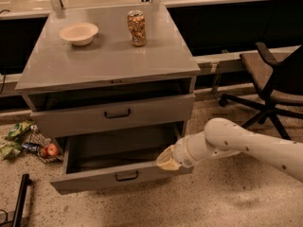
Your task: Close middle drawer
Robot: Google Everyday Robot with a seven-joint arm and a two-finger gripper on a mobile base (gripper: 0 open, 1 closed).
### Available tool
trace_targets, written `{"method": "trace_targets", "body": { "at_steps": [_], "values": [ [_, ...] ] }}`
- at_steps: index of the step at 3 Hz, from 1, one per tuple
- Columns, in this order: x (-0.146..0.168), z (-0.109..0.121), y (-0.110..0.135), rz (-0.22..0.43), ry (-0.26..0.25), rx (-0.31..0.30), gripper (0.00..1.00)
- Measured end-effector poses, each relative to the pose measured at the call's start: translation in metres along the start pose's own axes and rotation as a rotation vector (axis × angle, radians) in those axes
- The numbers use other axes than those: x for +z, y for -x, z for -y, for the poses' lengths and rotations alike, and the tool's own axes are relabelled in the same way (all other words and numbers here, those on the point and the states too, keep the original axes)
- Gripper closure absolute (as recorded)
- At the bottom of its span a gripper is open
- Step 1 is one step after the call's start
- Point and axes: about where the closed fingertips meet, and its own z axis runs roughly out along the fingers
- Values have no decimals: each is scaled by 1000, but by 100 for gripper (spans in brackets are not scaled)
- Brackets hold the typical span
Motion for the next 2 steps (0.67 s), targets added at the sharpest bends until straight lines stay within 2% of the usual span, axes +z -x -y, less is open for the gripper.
{"method": "trace_targets", "body": {
  "at_steps": [1, 2],
  "values": [
    [44, -17, -12, -56, 54, -54, 100],
    [65, -19, -23, -94, 20, -91, 100]
  ]
}}
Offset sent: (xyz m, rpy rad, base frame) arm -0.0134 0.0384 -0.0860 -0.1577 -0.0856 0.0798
